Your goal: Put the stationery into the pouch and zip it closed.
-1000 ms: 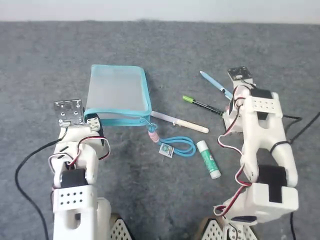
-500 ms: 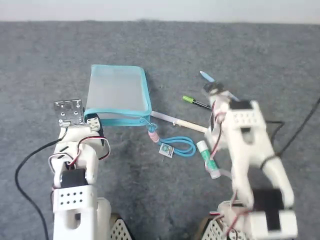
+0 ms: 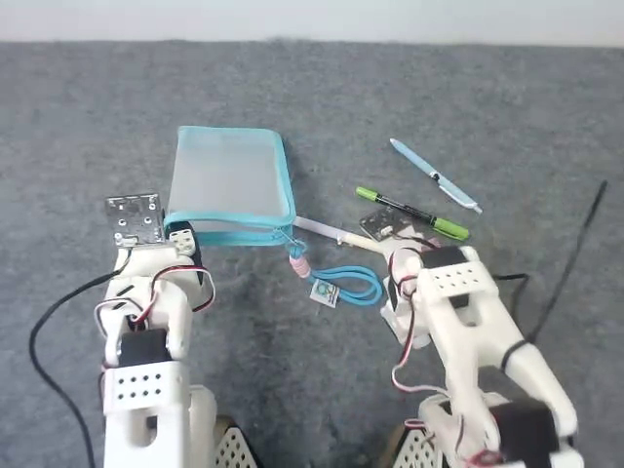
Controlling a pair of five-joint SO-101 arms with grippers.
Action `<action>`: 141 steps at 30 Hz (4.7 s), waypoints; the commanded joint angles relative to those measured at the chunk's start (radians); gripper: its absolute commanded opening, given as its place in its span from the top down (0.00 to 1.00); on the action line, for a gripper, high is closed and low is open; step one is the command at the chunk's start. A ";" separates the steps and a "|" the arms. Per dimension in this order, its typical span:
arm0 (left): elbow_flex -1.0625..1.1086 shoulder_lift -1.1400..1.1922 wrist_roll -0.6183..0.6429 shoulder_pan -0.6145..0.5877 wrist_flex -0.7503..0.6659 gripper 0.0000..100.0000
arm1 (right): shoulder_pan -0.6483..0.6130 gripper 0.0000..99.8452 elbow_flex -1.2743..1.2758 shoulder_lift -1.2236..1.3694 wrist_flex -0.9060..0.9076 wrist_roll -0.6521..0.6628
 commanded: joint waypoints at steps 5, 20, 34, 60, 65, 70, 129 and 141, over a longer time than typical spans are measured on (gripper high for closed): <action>-0.058 -0.002 0.011 -0.008 -0.003 0.99 | 0.001 0.99 -0.041 0.091 -0.033 0.014; 0.030 0.005 0.015 0.350 -0.091 0.99 | 0.093 0.99 -0.272 -0.236 0.300 0.020; 0.045 0.005 0.012 0.408 -0.098 0.99 | -0.217 0.99 -0.641 -0.102 0.572 0.020; 0.038 0.000 0.012 0.411 -0.100 0.99 | -0.377 0.99 -0.687 -0.010 0.558 0.008; 0.038 -0.002 0.011 0.414 -0.100 0.99 | -0.272 0.99 -0.776 0.108 0.549 -0.025; 0.039 -0.002 0.011 0.414 -0.100 0.99 | -0.260 0.99 -0.956 0.239 0.585 -0.044; 0.039 -0.003 -0.043 0.249 -0.098 0.99 | 0.243 0.71 -0.338 0.053 0.148 0.267; 0.041 -0.002 -0.043 0.247 -0.098 0.99 | 0.242 0.71 -0.259 0.096 -0.061 0.218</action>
